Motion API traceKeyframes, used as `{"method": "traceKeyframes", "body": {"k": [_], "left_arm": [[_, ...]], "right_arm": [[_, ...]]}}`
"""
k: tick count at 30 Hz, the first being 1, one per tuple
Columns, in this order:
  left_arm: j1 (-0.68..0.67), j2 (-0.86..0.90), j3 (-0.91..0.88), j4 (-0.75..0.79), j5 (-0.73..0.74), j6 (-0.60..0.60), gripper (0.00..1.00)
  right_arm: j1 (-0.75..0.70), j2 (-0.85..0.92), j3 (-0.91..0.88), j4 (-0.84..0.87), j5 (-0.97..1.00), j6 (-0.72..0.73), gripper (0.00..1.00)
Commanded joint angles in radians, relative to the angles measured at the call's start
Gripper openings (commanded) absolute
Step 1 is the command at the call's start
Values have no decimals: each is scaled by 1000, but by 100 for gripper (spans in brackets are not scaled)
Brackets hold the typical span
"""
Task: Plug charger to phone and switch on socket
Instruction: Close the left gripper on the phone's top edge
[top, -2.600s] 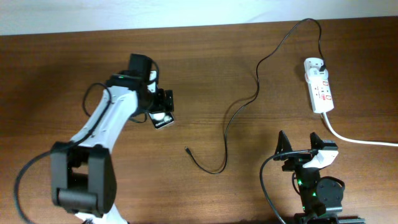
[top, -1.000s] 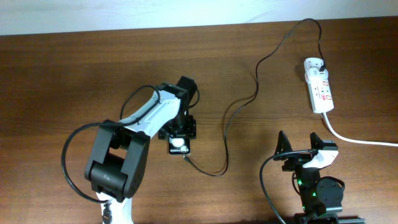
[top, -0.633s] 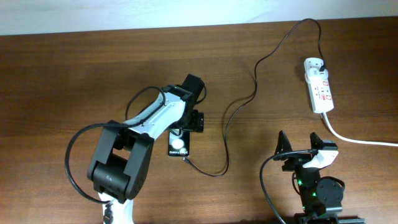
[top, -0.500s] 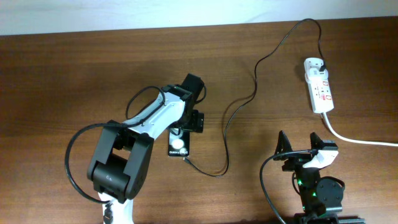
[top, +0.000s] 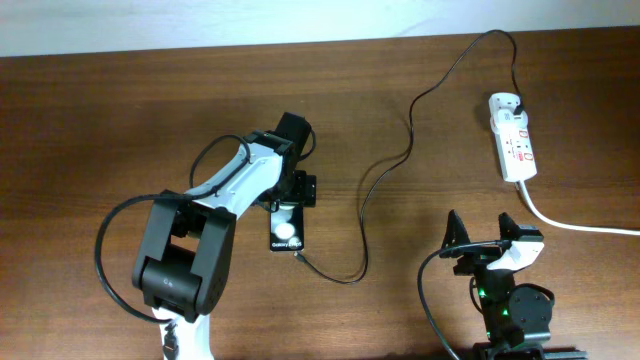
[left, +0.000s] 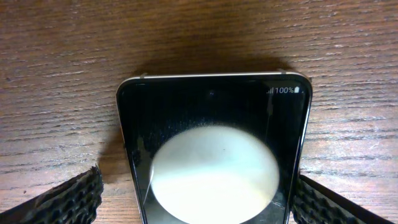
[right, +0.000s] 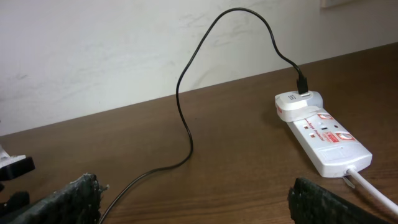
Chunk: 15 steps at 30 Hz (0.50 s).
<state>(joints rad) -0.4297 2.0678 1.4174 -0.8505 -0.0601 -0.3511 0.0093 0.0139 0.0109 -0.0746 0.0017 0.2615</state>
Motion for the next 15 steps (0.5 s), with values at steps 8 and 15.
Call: {"method": "traceKeyframes", "body": {"k": [8,15], "left_arm": [[5,45,-45,-6,-49,12,99],[5,45,-56,14,-51,12,99]], "right_arm": [[3,-8,-5,-6,-2,-3,99],[3,-8,-5,-6,-2,-3,99]]}}
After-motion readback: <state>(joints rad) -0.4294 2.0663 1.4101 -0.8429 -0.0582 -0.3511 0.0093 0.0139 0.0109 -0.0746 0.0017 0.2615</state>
